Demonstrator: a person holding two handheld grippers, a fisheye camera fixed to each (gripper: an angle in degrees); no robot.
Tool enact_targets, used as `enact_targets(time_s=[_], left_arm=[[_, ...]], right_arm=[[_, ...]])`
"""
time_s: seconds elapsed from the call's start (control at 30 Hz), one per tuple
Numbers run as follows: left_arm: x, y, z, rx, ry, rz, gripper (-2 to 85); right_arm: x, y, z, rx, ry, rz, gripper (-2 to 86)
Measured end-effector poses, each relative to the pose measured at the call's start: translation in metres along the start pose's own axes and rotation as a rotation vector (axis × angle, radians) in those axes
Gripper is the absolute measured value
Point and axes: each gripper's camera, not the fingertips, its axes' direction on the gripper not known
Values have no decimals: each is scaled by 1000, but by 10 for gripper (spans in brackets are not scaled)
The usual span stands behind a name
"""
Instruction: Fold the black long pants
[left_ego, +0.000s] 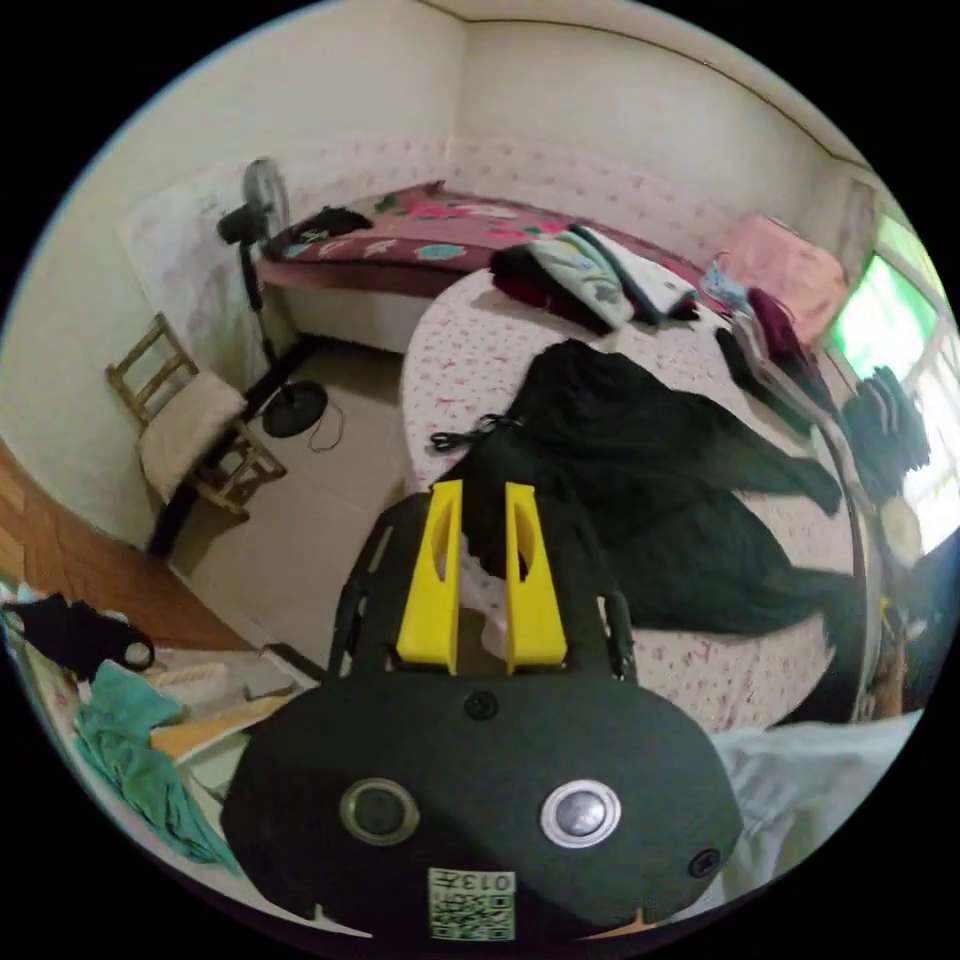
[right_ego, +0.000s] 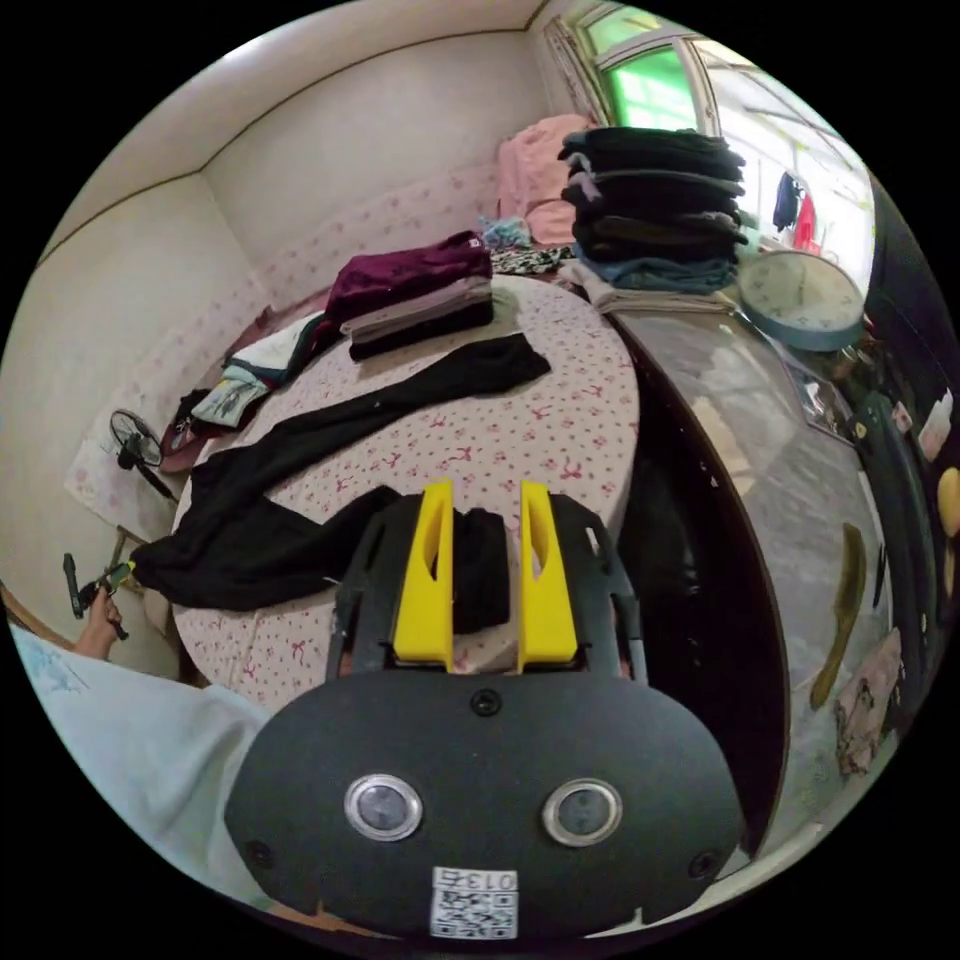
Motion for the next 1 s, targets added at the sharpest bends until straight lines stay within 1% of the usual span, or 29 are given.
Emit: enact_targets(time_s=[0.03,0.1,0.13,0.17,0.2,0.27,0.33,0.37,0.4,0.43,0.47,0.5,0.53,0.57,0.63,0.67,0.73,0.77,0.8,0.83,0.9,0.93,1.0], left_arm=[[14,2,-1,-2,25,49,67],[84,12,2,-52,160,313,68],[103,16,3,-63,175,387,72],[141,25,5,-63,168,499,81],[175,35,5,-34,158,589,90],[224,49,11,-10,134,730,107],[266,59,23,-19,142,854,125],[291,65,33,-54,147,941,133],[313,68,44,-103,162,1012,137],[323,68,49,-135,171,1043,133],[341,67,58,-192,171,1094,127],[354,64,65,-221,154,1118,76],[359,62,67,-228,145,1127,51],[368,59,71,-241,138,1164,35],[378,52,73,-258,136,1208,20],[383,44,69,-262,159,1222,16],[385,31,57,-238,228,1230,12],[384,21,49,-216,288,1220,12],[384,11,49,-237,347,1190,12],[384,6,52,-265,367,1167,13],[389,-2,73,-344,409,1102,20],[391,-2,77,-355,406,1095,24],[397,-1,79,-359,383,1087,41]], right_arm=[[7,11,-5,-2,-1,-16,112],[7,27,-4,-56,7,-95,129],[0,38,3,-120,37,-163,142],[-5,44,7,-148,50,-201,150],[-15,55,16,-188,67,-259,165],[-27,66,30,-215,95,-279,170],[-34,72,52,-256,134,-258,137],[-35,72,57,-266,151,-254,116],[-35,70,63,-273,217,-245,87],[-34,65,63,-271,300,-238,71],[-32,62,60,-265,310,-234,68],[-26,54,50,-228,264,-222,62],[-17,45,36,-173,188,-206,56],[-12,41,28,-151,155,-193,53],[14,24,-3,-69,34,-122,36],[21,20,-12,-36,-2,-103,32],[49,6,-38,83,-159,-28,25],[55,2,-41,103,-181,-6,26],[65,-4,-42,146,-199,28,29],[70,-12,-36,154,-178,39,38],[74,-26,-13,100,-114,66,60],[77,-34,4,55,-88,126,74],[82,-42,19,4,-114,190,86]])
